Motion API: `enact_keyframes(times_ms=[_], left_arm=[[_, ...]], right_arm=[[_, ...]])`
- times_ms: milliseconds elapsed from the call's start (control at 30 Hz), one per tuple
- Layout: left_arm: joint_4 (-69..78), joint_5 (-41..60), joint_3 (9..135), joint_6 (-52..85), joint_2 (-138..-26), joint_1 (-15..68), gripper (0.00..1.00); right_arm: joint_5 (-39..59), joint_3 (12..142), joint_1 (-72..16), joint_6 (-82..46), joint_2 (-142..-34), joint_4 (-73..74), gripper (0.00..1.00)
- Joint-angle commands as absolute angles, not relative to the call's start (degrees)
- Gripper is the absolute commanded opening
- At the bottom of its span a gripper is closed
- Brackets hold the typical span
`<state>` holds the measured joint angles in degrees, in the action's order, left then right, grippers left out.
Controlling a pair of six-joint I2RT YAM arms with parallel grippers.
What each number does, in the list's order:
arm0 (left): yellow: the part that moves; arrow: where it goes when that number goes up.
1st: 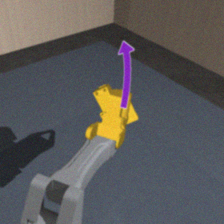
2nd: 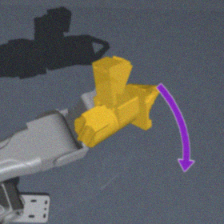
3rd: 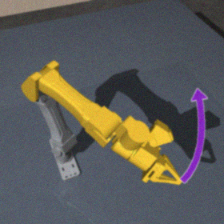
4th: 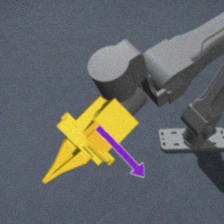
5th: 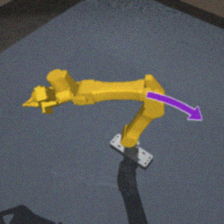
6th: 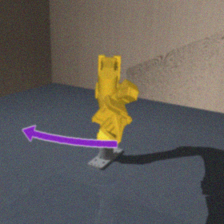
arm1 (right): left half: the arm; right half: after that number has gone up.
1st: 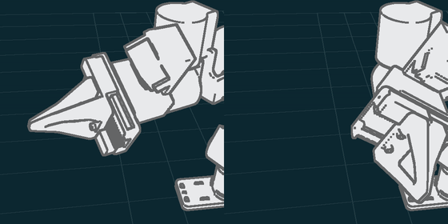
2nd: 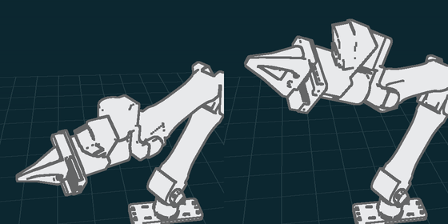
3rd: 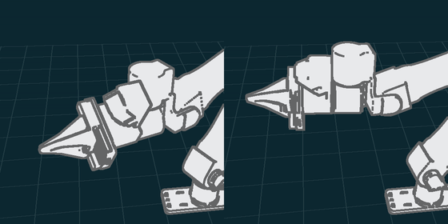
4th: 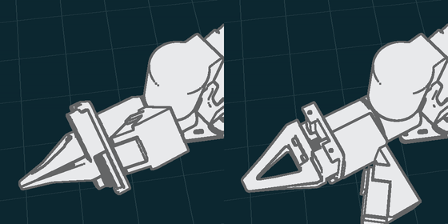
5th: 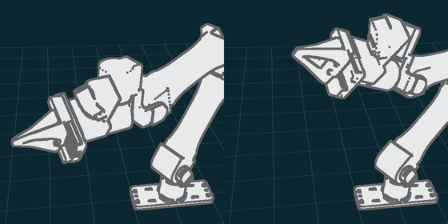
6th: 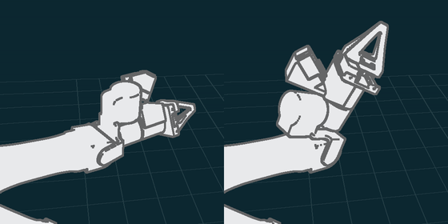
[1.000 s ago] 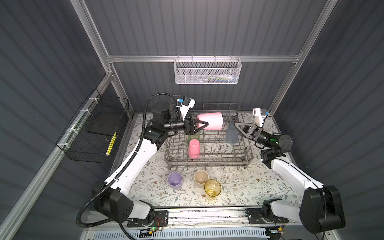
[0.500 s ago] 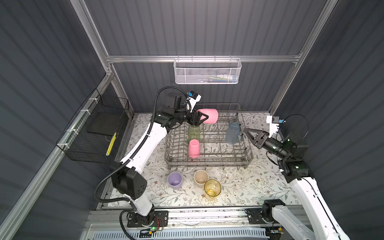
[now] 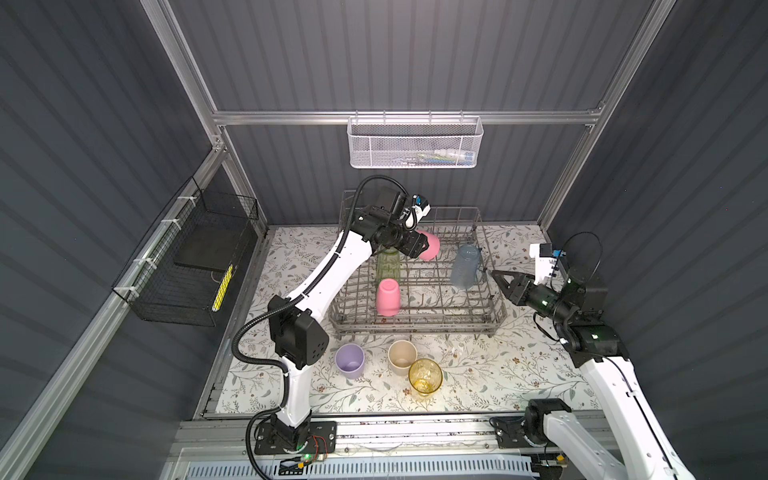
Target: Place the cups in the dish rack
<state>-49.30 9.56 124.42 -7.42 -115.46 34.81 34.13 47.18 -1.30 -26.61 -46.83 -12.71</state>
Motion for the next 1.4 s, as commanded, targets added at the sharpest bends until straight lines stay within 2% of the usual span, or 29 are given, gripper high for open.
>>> enact_keyframes(times_ms=[0,1367], left_arm=[[-54.01,5.66,127.01,-9.56,-117.27,35.28,0.67],[-60.33,6.62,136.93,-11.77,-131.6,38.96,0.67]], right_arm=[[33.64,46.01,-0.63,-25.09,-46.51,-13.86,0.3],[38.07,43.69,2.35,-25.28,-50.17,-11.22,0.3]])
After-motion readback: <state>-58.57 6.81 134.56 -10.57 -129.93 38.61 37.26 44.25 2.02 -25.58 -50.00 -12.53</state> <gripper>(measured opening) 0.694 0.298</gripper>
